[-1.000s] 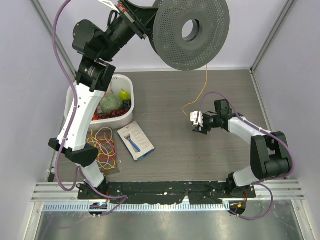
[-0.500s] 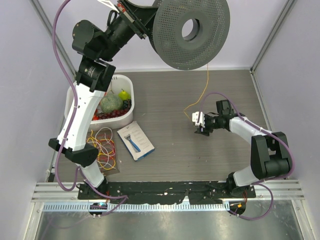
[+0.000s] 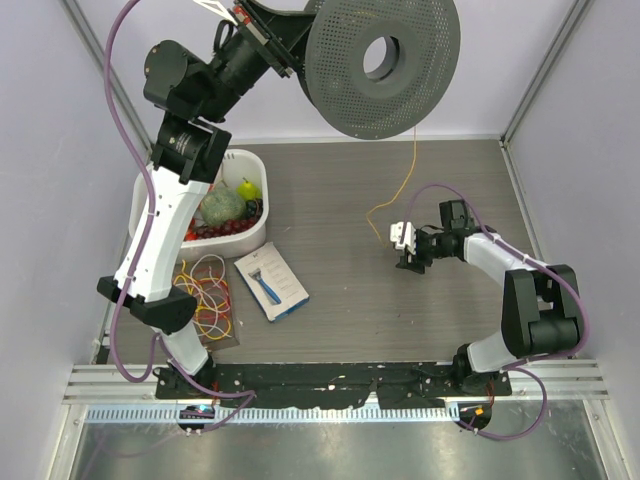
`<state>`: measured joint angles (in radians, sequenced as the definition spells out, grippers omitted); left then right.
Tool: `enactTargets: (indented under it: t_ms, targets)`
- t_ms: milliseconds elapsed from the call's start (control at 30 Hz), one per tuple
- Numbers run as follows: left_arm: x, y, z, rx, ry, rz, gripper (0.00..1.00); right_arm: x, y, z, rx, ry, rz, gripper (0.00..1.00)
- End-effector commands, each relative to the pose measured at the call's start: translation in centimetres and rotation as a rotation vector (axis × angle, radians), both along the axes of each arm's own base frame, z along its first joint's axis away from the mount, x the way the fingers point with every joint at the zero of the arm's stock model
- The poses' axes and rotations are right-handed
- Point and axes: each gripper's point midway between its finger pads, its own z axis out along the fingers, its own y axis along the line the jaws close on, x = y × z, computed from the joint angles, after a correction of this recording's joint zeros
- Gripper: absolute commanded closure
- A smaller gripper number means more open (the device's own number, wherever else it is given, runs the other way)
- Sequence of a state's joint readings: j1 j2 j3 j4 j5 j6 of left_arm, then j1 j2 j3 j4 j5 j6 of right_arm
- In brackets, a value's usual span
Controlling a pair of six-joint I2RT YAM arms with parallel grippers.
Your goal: Wrap the cables
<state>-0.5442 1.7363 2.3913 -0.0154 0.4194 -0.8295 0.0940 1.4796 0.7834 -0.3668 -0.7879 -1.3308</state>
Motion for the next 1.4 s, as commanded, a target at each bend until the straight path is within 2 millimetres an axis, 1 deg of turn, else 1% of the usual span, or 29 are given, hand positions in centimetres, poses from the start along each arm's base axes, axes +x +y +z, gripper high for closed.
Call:
enactTargets:
  t_ms: [0,100,133,233,333,500,600,733,867,933,1133,1300,1367]
  targets:
    - [-3.6,2.5,4.3,-0.097,-0.134,0.019,1.0,-1.0,-0.4,0.8,0.011,-0.002,0.021,0.41]
    - [-3.3,2.4,4.1,-0.094,-0.132,0.024,1.0,-1.6,-0.7,0.6,0.011,-0.014,0.029,0.4]
    - [-3.2,2.3,4.0,-0.094,-0.129,0.022,1.0,-1.7,-0.6,0.7,0.015,-0.015,0.032,0.38]
    - [-3.2,2.3,4.0,-0.099,-0.126,0.017,1.0,-1.9,-0.1,1.4,0.049,-0.017,0.037,0.33]
    - [-3.2,2.3,4.0,-0.098,-0.121,0.015,1.0,-2.0,0.2,2.2,0.074,-0.024,0.038,0.24]
    - [-3.3,2.3,4.1,-0.104,-0.118,0.01,1.0,-1.8,0.8,3.1,0.113,-0.031,0.034,0.22]
    - [-3.5,2.3,4.1,-0.105,-0.118,0.006,1.0,-1.5,1.4,3.7,0.134,-0.034,0.037,0.21]
    - [-3.5,2.2,4.1,-0.104,-0.116,0.003,1.0,0.0,1.9,4.7,0.16,-0.069,0.011,0.21]
    - [-3.4,2.0,4.0,-0.102,-0.113,-0.001,1.0,0.9,2.1,5.1,0.161,-0.075,0.014,0.22]
    - [-3.5,2.1,4.0,-0.105,-0.114,-0.002,1.0,1.1,2.3,5.2,0.162,-0.082,0.02,0.24]
    - [-3.4,2.1,4.0,-0.105,-0.113,-0.001,1.0,0.8,3.7,5.3,0.17,-0.079,0.051,0.28]
    - [-3.5,2.1,4.0,-0.102,-0.113,-0.001,1.0,0.4,4.3,4.9,0.162,-0.078,0.073,0.3]
    - [-3.5,2.1,4.0,-0.102,-0.113,-0.001,1.0,0.3,4.5,4.8,0.158,-0.077,0.081,0.32]
